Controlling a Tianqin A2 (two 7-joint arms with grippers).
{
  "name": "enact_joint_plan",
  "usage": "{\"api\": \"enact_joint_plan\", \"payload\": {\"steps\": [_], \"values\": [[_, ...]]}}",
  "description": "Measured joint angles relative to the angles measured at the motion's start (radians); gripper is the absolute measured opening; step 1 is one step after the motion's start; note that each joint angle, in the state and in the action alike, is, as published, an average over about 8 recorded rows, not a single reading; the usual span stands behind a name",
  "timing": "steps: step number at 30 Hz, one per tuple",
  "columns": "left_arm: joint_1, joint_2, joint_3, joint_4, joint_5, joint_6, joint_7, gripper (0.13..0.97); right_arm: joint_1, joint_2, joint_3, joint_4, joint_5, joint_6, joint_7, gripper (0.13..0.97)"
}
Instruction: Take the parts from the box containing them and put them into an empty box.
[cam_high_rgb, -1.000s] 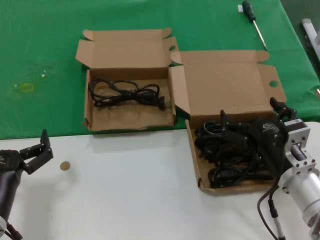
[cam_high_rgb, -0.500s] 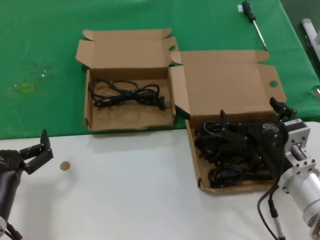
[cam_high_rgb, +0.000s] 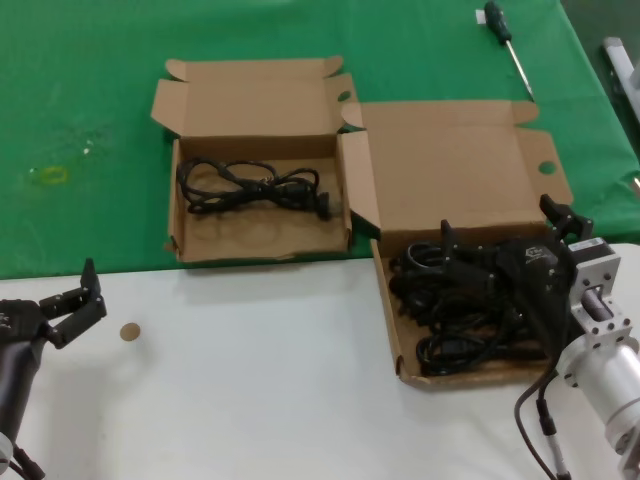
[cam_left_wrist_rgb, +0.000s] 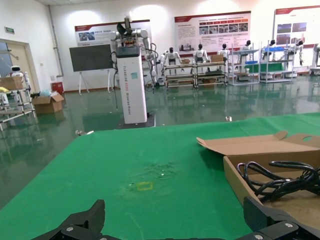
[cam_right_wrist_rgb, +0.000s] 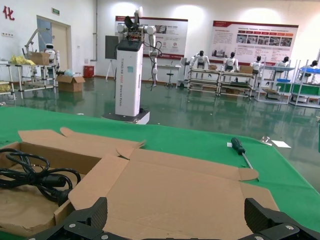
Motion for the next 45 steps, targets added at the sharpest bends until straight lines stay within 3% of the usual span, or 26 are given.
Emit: {"api": "enact_joint_plan", "payload": {"steps": [45], "values": [[0.000,0.000,0.000,0.000,0.000,0.000,0.000,0.966,0.000,0.000,0.000,0.000,0.000,0.000,0.000,0.966]]}}
